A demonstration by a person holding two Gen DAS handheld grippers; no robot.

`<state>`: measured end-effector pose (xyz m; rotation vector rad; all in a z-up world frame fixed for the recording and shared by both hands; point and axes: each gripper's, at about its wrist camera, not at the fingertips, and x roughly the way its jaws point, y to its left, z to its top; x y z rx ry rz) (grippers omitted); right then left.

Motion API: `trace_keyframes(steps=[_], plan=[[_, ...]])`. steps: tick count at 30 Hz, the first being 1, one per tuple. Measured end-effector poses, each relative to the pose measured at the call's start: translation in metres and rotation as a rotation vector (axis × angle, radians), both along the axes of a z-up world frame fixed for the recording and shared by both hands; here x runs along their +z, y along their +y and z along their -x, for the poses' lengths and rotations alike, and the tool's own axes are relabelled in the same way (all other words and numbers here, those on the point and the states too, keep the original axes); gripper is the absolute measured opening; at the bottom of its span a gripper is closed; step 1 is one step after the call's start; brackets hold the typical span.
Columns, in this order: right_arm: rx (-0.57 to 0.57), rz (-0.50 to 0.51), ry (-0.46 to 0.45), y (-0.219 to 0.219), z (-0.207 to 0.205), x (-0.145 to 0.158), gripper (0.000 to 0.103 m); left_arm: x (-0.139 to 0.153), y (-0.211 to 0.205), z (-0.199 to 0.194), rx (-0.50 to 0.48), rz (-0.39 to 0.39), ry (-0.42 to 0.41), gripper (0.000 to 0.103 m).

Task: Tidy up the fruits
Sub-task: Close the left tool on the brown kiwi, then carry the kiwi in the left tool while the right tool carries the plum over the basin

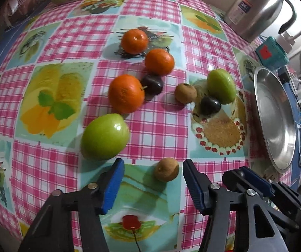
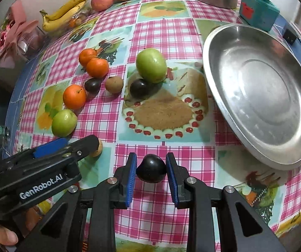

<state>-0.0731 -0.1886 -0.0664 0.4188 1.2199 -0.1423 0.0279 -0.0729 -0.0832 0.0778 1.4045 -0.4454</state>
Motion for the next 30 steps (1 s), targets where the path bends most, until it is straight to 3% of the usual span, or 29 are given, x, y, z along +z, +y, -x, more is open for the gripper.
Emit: trace_keyframes(steps=[9,30], plan=[[-0.017,0.004,0.000,-0.004,0.002,0.000,0.029,-0.008,-0.020,0.006,-0.042,0.009,0.001,0.027],[-0.059,0.034,-0.060,-0.008,0.001,0.019,0.029,0.029,-0.005,-0.004,0.023,0.045,-0.091,0.027]])
